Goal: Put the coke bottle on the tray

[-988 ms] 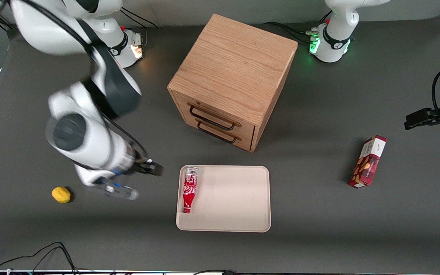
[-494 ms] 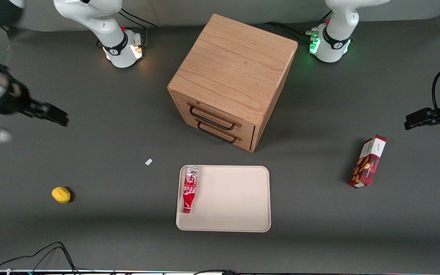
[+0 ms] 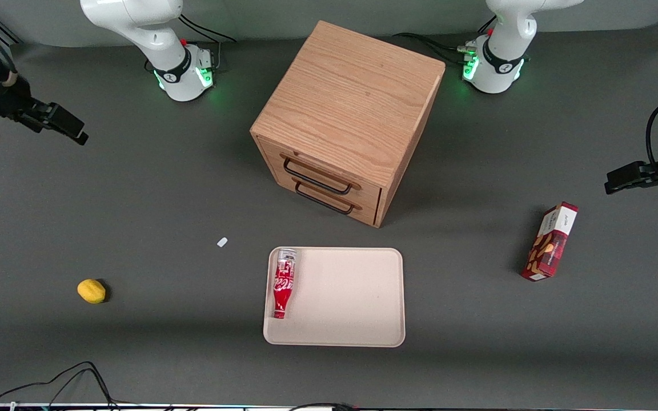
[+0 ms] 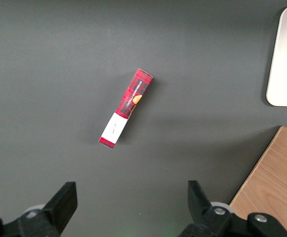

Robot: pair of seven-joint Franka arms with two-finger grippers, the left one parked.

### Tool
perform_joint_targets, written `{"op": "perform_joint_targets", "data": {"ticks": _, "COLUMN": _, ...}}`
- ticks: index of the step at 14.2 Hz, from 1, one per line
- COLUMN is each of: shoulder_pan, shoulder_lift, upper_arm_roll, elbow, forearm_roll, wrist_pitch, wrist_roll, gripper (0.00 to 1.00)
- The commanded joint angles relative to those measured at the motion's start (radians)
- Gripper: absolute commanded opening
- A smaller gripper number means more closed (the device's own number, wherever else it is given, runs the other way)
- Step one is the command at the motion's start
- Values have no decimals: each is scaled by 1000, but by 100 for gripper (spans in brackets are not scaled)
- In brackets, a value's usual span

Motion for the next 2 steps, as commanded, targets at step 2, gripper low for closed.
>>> {"op": "perform_joint_targets", "data": {"ticks": 2, "shoulder_pan": 1, "shoulder_lift": 26, "upper_arm_roll": -7, "elbow": 58, "forearm_roll": 24, "wrist_pitch": -20, "wrist_roll": 6, "gripper": 100}}
